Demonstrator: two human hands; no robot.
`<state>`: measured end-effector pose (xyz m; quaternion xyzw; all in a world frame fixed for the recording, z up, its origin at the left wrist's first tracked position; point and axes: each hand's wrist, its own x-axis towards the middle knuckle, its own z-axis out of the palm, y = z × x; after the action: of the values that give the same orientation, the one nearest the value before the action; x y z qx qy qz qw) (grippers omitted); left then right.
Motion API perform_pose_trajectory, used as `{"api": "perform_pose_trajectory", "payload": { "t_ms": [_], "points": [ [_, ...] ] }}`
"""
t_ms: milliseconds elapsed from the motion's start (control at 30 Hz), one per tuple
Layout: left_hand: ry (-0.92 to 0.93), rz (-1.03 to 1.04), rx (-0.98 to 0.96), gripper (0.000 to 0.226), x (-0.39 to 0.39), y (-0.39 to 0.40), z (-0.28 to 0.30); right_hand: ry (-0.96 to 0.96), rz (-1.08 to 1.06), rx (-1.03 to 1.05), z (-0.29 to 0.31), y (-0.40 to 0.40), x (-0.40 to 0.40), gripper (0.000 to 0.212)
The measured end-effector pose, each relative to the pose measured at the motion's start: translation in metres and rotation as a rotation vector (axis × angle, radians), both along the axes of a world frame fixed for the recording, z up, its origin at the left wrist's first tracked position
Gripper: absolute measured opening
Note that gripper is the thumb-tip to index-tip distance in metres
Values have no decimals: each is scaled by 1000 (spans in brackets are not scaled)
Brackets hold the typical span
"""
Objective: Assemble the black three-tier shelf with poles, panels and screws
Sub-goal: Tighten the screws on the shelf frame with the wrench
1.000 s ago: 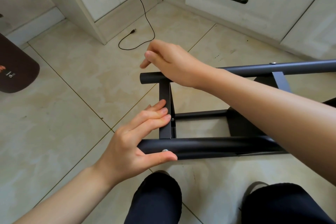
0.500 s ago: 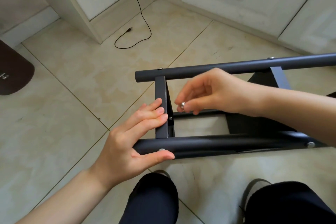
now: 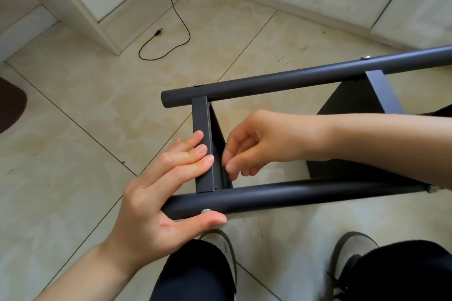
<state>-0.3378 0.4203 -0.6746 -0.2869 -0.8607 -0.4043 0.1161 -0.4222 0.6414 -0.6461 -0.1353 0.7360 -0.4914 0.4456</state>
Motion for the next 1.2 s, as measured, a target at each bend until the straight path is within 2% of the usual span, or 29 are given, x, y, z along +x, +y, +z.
{"api": "perform_pose_trajectory", "payload": {
  "t_ms": [167,367,667,800,1067,1200],
  "points": [
    [-18,-4,0,57,1,1,3,-160,7,-66,-4,-17,2,6],
    [-34,-5,4,56,1,0,3,-328,-3,-147,-10,-19,7,6],
    [-34,-2,29,55,2,1,3,-403,41,-122,-13,-20,5,10],
    [-29,-1,27,55,1,1,3,-425,42,-115,-15,-21,4,30],
    [-30,-2,20,54,1,1,3,-516,48,-151,-17,-20,1,12],
    [-30,-5,26,54,1,1,3,-517,63,-130,-18,-20,0,10]
  ]
}}
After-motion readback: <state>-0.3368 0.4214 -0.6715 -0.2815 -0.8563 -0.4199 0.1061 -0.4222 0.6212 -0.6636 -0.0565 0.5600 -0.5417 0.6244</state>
